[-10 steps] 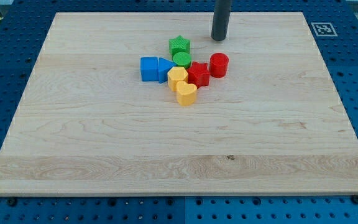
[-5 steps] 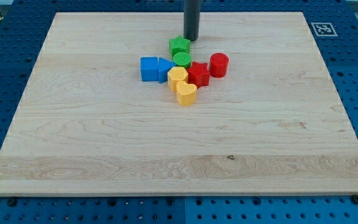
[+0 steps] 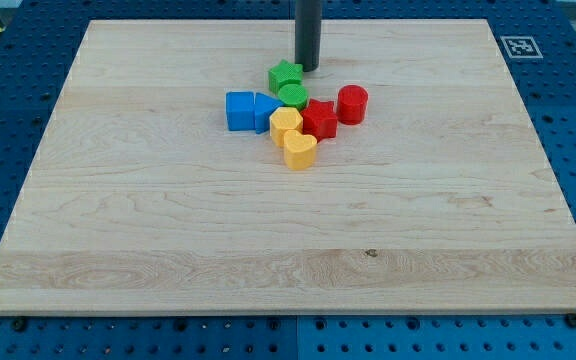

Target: Move the green star slightly down

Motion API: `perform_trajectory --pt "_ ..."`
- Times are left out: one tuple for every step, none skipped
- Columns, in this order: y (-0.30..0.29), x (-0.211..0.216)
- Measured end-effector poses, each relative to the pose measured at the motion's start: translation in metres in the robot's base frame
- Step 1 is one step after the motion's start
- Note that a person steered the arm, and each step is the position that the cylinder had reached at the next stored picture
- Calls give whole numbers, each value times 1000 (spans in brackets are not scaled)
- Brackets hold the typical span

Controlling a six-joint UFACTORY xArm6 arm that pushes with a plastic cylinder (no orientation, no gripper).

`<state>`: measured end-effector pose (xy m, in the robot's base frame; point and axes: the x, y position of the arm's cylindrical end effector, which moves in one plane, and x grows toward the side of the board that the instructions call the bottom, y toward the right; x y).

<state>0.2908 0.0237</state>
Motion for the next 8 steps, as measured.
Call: perform_trajectory --pt "0 2" --pt "0 10" --pt "0 12" --pt "-1 14" --pt "-9 17" --pt "-9 17" --pt "-5 19" --pt "-4 19"
